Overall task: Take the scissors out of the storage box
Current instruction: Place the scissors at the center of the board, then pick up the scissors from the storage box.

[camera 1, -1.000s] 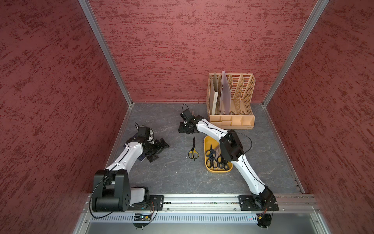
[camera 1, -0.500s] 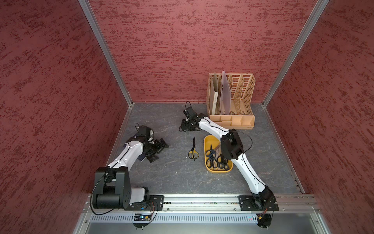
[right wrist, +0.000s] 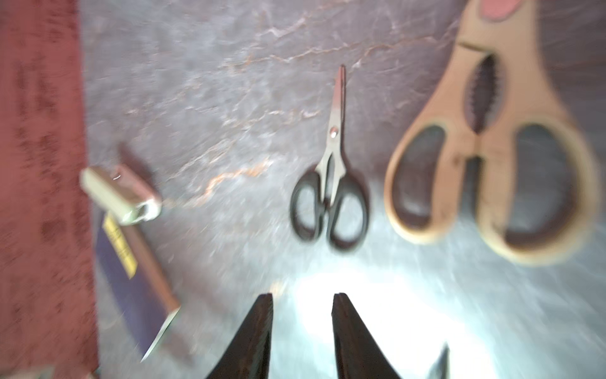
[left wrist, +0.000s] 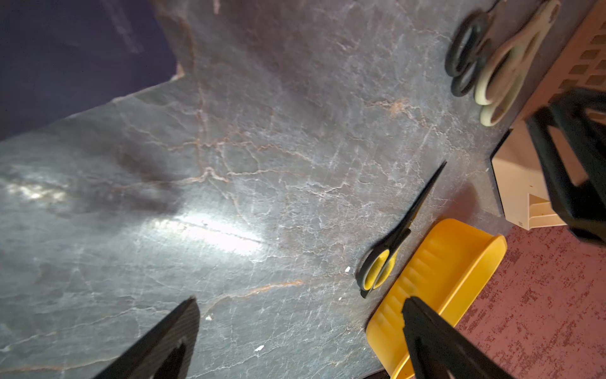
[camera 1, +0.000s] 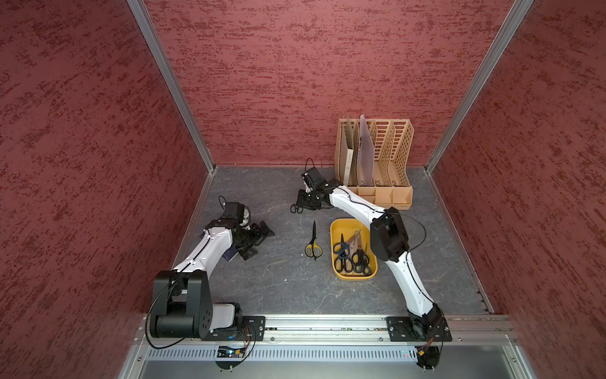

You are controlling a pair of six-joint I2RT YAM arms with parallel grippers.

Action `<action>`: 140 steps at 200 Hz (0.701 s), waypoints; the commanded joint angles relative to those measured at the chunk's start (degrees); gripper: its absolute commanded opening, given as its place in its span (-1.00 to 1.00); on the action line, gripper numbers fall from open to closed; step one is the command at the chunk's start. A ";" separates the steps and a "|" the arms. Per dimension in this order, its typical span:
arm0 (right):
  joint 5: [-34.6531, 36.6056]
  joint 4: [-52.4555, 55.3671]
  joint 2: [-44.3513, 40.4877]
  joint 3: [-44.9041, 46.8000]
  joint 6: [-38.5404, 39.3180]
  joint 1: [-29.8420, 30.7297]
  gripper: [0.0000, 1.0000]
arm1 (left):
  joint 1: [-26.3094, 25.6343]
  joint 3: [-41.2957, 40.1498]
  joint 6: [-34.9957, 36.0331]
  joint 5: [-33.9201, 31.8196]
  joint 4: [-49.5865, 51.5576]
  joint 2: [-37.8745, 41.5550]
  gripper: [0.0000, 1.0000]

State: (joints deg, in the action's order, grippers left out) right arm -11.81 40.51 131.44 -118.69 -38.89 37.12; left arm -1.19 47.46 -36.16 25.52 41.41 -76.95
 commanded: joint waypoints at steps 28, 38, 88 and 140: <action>3.38 1.90 -22.96 20.88 0.42 -0.12 -0.30 | -6.57 2.99 2.32 -0.86 -1.46 0.26 0.99; 4.77 2.73 -26.94 25.80 -0.30 -0.10 -0.30 | -8.08 2.81 2.27 -1.00 -2.05 0.26 0.99; 10.22 5.05 -44.36 46.86 -6.80 -0.12 -0.31 | -15.11 2.11 1.47 -1.48 -3.94 -1.01 0.99; 12.87 9.65 -51.91 57.08 -10.03 -0.12 -0.34 | -21.59 1.06 -1.19 -3.37 -4.74 -0.79 0.99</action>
State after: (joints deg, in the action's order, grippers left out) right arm -2.90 46.96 82.37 -63.83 -46.59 37.12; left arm -20.45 49.19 -36.18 23.88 37.93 -77.67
